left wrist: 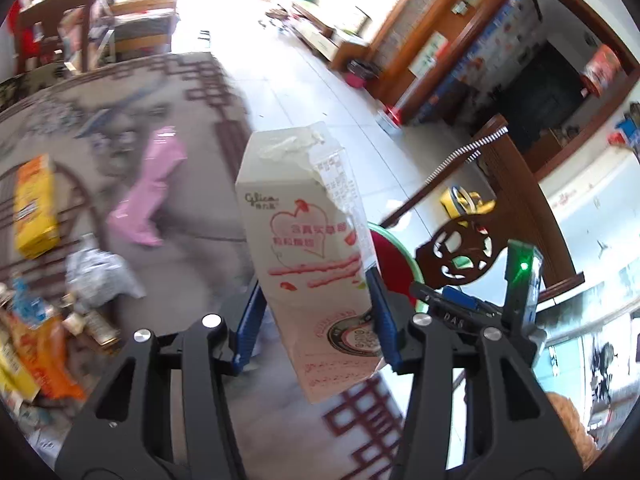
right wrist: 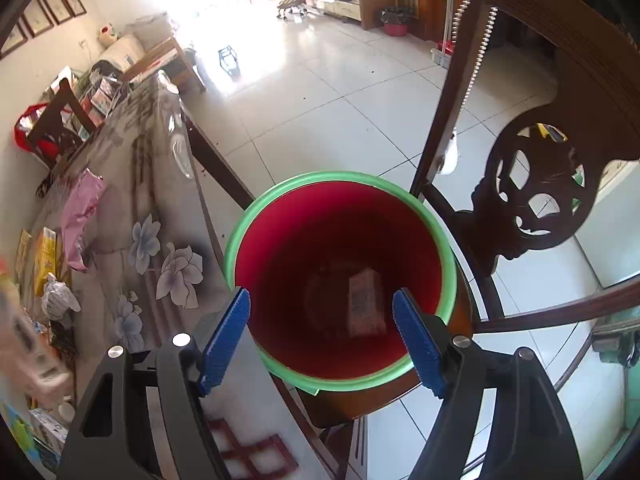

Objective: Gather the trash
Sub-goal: 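Carry the white milk carton to the red bin and release it with the right gripper, then return the right gripper to the table and grasp the paper cup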

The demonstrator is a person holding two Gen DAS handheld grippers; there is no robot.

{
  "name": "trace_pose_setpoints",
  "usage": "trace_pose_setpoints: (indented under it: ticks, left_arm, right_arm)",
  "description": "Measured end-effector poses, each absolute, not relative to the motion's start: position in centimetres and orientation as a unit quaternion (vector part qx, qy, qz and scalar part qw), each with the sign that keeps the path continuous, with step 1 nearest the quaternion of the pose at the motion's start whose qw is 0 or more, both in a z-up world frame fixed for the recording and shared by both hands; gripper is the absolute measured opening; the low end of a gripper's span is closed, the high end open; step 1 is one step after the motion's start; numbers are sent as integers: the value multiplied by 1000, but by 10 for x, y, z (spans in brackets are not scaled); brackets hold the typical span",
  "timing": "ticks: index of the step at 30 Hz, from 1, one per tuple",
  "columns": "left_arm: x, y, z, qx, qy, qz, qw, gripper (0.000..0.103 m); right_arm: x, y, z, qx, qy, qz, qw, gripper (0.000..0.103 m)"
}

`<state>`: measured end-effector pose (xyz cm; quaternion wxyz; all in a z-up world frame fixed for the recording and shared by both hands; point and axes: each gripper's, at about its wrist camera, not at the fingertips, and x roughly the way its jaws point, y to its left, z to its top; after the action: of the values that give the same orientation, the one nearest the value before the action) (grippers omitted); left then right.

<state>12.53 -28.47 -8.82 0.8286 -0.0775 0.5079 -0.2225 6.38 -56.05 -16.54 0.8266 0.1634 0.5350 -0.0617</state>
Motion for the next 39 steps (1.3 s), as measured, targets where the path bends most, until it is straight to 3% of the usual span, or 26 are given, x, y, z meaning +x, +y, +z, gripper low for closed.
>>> trace_pose_setpoints:
  ticks: [13, 15, 16, 18, 28, 39]
  left_arm:
    - [152, -402, -108, -12, 495, -313, 810, 50]
    - [151, -409, -106, -15, 494, -312, 811, 66]
    - [154, -410, -107, -21, 500, -313, 807, 83]
    - [154, -406, -103, -43, 500, -310, 807, 85]
    - [109, -283, -56, -80, 458, -231, 855, 91]
    - [47, -99, -65, -149, 452, -65, 877, 91]
  right_arm:
    - [27, -599, -164, 194, 527, -109, 820, 72]
    - [22, -600, -164, 195, 528, -114, 818, 72]
    - [19, -600, -163, 196, 528, -116, 818, 72]
    - [14, -597, -160, 196, 526, -118, 819, 72]
    - [3, -535, -136, 167, 521, -63, 835, 72]
    - [-17, -399, -130, 80, 551, 61, 828, 72]
